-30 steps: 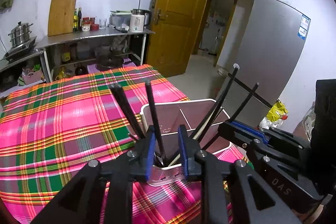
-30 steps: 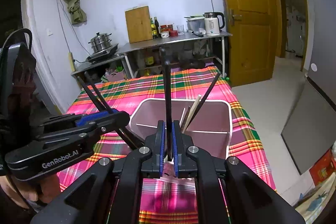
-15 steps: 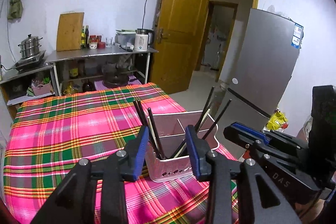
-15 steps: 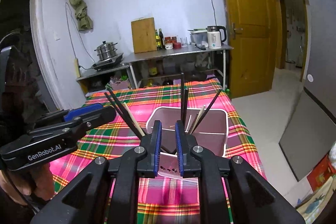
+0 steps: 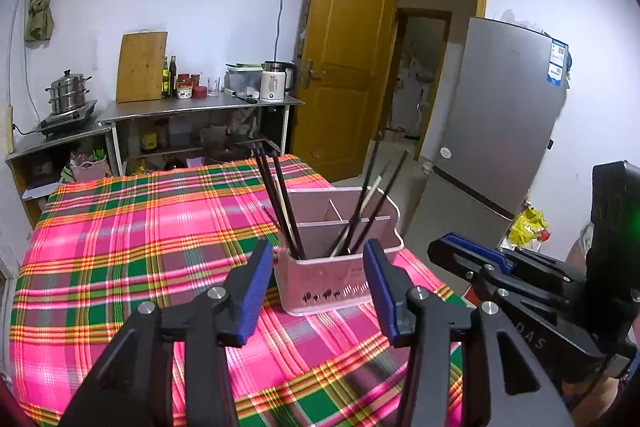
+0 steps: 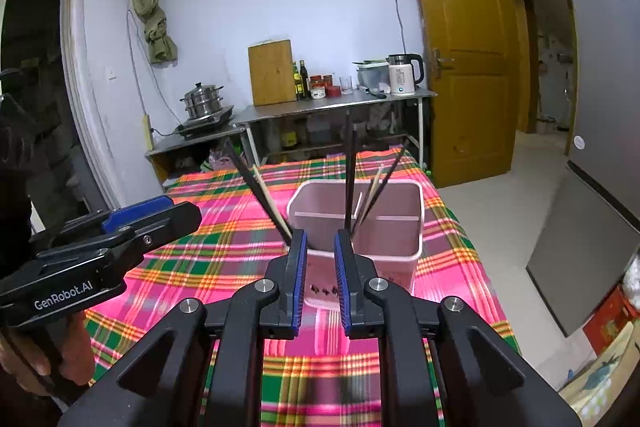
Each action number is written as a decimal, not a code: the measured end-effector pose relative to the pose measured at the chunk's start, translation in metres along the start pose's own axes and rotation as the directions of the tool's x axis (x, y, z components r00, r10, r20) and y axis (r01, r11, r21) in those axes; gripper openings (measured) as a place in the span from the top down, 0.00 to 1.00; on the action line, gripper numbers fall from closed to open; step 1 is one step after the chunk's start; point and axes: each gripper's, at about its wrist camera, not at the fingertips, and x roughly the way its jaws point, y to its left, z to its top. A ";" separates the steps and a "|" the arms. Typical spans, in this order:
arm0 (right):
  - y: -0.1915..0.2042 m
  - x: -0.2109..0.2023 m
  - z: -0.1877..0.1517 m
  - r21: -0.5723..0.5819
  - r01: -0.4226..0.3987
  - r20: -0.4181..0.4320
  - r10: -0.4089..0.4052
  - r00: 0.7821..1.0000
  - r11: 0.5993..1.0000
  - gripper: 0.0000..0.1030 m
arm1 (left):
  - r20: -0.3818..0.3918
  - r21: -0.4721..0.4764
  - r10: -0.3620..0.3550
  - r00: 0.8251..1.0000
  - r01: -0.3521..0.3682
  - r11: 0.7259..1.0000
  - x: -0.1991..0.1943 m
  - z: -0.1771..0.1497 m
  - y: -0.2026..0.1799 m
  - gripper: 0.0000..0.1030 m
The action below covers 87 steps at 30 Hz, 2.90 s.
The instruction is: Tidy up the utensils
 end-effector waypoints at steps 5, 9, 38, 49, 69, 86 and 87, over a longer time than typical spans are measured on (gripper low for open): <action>0.002 0.000 -0.021 -0.010 0.014 -0.016 -0.014 1.000 1.000 0.86 | 0.004 0.008 -0.006 1.000 0.006 1.000 -0.002 -0.023 -0.001 0.51; 0.004 0.002 -0.037 -0.013 0.019 -0.025 -0.019 1.000 1.000 0.86 | 0.014 0.004 0.002 1.000 -0.002 1.000 -0.003 -0.042 0.001 0.51; 0.003 0.002 -0.082 -0.028 0.077 -0.053 -0.079 0.996 0.997 0.86 | -0.002 0.005 0.046 0.999 -0.046 0.999 0.005 -0.098 0.008 0.51; 0.006 0.001 -0.083 -0.025 0.075 -0.052 -0.076 0.996 0.997 0.86 | -0.001 0.013 0.051 0.999 -0.051 0.999 0.005 -0.099 0.005 0.51; 0.008 0.002 -0.086 -0.028 0.077 -0.059 -0.078 0.995 0.997 0.86 | -0.001 0.017 0.056 0.998 -0.056 0.998 0.002 -0.099 0.003 0.51; 0.008 0.003 -0.086 -0.026 0.076 -0.060 -0.077 0.995 0.997 0.86 | 0.000 0.031 0.060 0.998 -0.060 0.998 0.002 -0.100 -0.004 0.51; 0.008 0.003 -0.086 -0.027 0.075 -0.060 -0.077 0.995 0.997 0.86 | -0.001 0.030 0.059 0.998 -0.059 0.998 0.002 -0.100 -0.004 0.51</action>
